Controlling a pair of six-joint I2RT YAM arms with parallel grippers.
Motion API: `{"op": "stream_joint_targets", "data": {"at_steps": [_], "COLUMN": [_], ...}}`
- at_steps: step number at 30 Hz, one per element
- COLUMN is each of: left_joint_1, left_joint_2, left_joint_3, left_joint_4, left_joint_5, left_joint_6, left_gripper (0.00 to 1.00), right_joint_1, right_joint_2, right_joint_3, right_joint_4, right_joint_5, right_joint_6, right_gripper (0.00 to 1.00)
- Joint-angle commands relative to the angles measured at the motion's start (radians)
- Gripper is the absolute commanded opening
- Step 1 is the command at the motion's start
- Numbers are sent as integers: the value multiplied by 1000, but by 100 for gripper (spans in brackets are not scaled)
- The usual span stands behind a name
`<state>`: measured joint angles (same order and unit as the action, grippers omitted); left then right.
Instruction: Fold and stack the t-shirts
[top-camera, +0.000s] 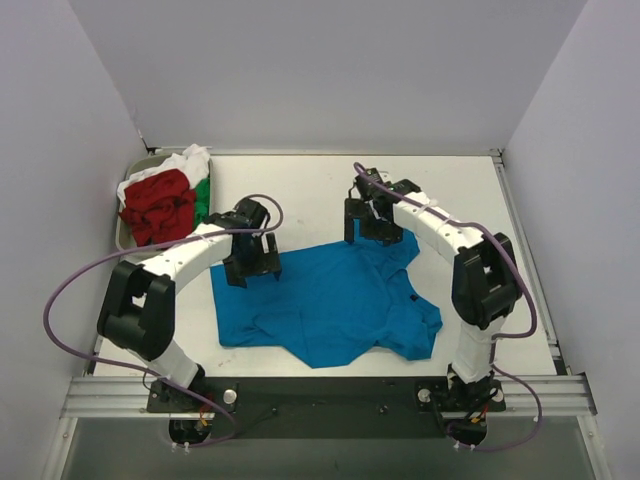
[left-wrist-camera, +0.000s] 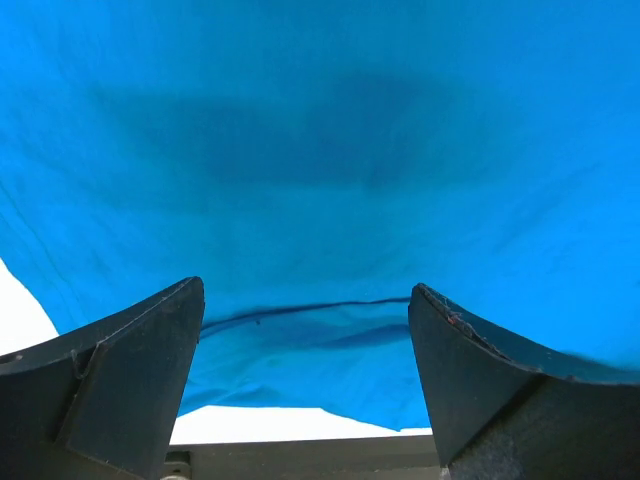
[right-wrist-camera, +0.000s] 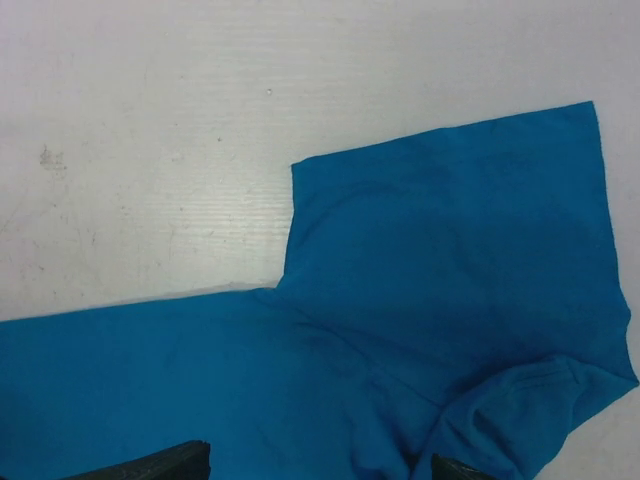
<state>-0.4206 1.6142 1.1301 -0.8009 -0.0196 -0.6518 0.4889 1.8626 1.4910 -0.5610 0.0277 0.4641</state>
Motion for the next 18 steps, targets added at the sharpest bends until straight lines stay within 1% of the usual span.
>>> {"op": "stream_joint_targets", "data": {"at_steps": [1, 7, 12, 16, 18], "left_joint_1": [-17, -30, -32, -32, -32], "left_joint_2": [29, 170, 260, 322, 366], "left_joint_3": [-41, 6, 66, 149, 216], "left_joint_4": [11, 16, 14, -17, -41], "left_joint_5": [-34, -57, -63, -69, -71], "left_joint_6": [-32, -55, -75, -75, -74], "left_gripper": [93, 93, 93, 93, 93], "right_joint_1": [13, 13, 7, -19, -38], "right_joint_2": [30, 115, 190, 245, 283], "right_joint_3": [-17, 2, 61, 118, 149], "right_joint_4": [-56, -56, -60, -73, -89], "right_joint_5": [51, 51, 32, -1, -21], "right_joint_6": [-18, -12, -12, -10, -2], "right_gripper": [89, 89, 89, 89, 89]}}
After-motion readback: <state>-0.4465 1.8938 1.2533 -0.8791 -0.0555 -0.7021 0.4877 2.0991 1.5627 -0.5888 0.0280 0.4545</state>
